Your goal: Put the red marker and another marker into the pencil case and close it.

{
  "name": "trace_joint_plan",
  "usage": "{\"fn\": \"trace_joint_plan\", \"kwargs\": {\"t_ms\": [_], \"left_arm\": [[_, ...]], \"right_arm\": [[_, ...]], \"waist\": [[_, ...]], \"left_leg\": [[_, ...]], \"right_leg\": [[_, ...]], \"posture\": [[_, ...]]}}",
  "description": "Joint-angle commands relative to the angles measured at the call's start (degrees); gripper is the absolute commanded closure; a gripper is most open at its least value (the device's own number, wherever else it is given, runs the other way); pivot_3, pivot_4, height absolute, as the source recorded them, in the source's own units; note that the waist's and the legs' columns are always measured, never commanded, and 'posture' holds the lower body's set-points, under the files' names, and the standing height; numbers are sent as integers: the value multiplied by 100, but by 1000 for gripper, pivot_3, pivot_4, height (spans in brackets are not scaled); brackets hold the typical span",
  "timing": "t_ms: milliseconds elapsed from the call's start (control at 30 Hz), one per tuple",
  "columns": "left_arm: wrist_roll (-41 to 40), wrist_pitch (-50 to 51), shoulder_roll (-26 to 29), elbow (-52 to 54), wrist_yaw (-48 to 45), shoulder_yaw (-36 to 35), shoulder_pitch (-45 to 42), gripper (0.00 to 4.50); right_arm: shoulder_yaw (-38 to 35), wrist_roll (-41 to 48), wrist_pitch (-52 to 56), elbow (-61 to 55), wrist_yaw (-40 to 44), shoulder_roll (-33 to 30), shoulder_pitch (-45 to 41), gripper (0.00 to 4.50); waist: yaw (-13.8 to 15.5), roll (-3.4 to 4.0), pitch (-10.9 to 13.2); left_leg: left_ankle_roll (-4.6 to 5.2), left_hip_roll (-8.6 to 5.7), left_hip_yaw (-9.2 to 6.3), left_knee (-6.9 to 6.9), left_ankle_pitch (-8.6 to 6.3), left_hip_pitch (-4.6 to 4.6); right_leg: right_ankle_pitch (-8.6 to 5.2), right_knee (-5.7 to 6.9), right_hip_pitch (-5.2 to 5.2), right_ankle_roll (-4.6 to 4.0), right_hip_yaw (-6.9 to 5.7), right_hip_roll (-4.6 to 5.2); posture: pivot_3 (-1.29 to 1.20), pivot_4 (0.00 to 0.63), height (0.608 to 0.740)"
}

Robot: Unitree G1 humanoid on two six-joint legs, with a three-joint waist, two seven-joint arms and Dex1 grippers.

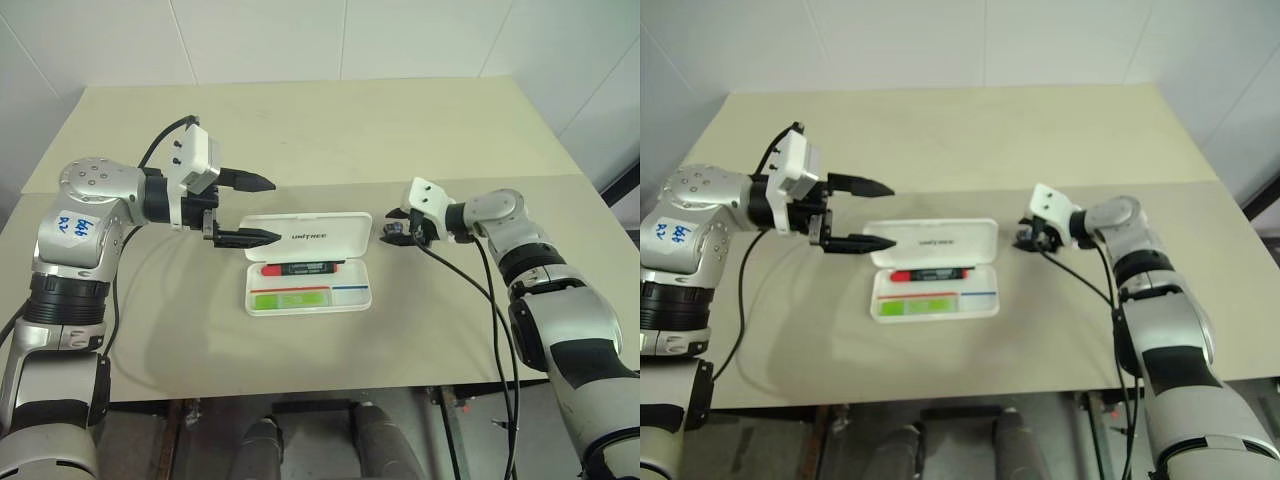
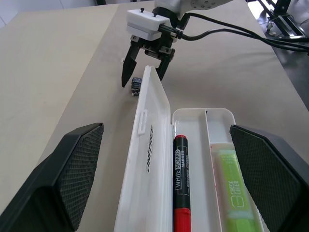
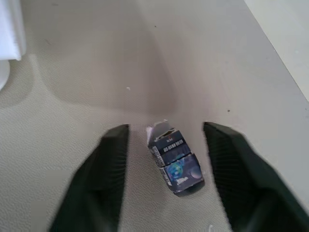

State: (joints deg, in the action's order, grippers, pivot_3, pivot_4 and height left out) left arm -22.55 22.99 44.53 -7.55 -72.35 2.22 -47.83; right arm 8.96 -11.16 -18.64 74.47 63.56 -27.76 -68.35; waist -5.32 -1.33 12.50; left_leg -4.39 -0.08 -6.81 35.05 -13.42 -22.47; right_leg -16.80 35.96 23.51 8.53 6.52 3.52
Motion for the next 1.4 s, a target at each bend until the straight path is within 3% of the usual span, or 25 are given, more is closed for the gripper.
{"fn": "trace_joint_plan", "kwargs": {"t_ms": [33, 133, 167, 667, 767, 900, 1400], "left_arm": [[-46, 23, 1, 166, 10, -102, -136, 0], [-50, 40, -8, 188, 9, -111, -133, 0], [-49, 39, -11, 188, 7, -112, -134, 0], [0, -82, -149, 37, -60, -64, -224, 0], [12, -93, -179, 15, -66, -54, -243, 0], [11, -80, -187, 34, -78, -65, -231, 0], [-78, 68, -109, 313, -11, -168, -34, 0]], "right_arm": [[-68, 1, 45, -11, 43, -28, -161, 3211], [-88, 10, 77, -7, 153, -41, -165, 4330], [-99, 13, 80, -10, 172, -45, -166, 4460], [-267, 176, 306, -88, 418, -278, -100, 4460], [-358, 264, 341, -122, 394, -286, -138, 3832], [-426, 288, 157, -185, 403, -275, -187, 2457], [97, -358, -59, 12, 294, -183, -304, 2457]], "waist": [[1, 0, 0], [0, 0, 0], [1, 0, 0], [2, 0, 0], [1, 0, 0], [-6, 0, 0], [-43, 0, 0]], "left_leg": [[0, 0, 0, 0, 0, 0], [0, 0, 0, 1, 0, 0], [0, 0, 0, 1, 0, 1], [-1, -1, -1, 1, 1, 3], [-1, -1, -1, 1, 1, 3], [-1, -1, 0, 1, 1, 3], [-2, -1, -1, 1, 2, 3]], "right_leg": [[0, 0, 0, 0, 0, 0], [0, 0, 0, 0, 0, 1], [0, 0, -1, 0, 0, 0], [0, 3, -1, 1, 0, 0], [0, 4, -1, 0, 0, 1], [0, 3, -1, 1, 0, 0], [0, 4, -1, 1, 0, 1]], "posture": [[0, 150, 740], [0, 150, 740], [0, 150, 740], [0, 150, 740], [0, 150, 740], [0, 150, 740], [0, 150, 740]]}}
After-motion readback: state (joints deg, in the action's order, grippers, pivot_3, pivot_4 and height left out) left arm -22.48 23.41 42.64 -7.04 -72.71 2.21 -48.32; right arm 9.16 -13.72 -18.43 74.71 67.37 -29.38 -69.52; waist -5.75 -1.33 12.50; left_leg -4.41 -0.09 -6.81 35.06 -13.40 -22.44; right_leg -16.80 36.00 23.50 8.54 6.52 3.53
